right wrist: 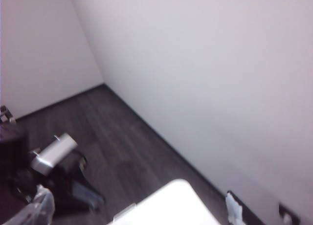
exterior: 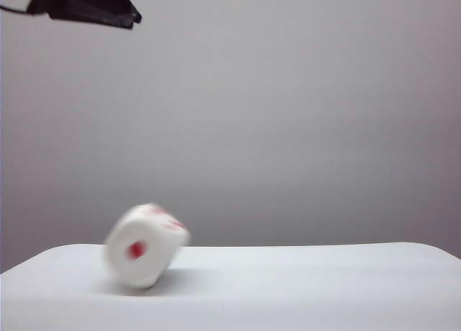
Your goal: Pick up the dice on the table and roll the dice.
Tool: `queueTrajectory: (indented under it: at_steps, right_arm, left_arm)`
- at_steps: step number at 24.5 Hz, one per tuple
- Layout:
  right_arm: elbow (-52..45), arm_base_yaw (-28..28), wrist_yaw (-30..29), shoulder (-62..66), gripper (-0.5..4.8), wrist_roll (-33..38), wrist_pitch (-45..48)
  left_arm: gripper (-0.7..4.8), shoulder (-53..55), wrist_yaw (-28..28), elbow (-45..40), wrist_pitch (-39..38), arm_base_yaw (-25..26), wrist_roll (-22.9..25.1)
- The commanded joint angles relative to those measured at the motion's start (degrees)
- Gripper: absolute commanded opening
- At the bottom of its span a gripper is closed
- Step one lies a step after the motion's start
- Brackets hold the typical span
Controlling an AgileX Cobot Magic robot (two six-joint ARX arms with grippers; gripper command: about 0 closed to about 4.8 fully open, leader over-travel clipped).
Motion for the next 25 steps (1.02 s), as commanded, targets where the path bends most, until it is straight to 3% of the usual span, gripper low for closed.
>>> queueTrajectory:
  at_steps: [1,3,9,25]
  right_arm:
    - [0.2,-0.5,0.1,-0.3,4.79,-8.3,-10.0]
    - [0.2,-0.5,1.0,-0.3,4.79,-13.0,-17.1]
    - [0.2,-0.3,1.3,-0.3,4.79,-16.7,-25.1]
    - [0.2,-0.2,1.0,-0.3,4.79,-20.4,-36.5]
  left_arm:
    - [0.84,-3.0,-12.2,3.7,-7.3,0.1,6.3]
    - [0.84,-4.4,-18.4,9.3,-16.3,0.1,6.8]
    - [0.84,-7.6,-25.2,12.8,-22.8,0.1,10.9]
    - [0.84,-12.5,-33.7,12.9,-34.2,0.1,11.3]
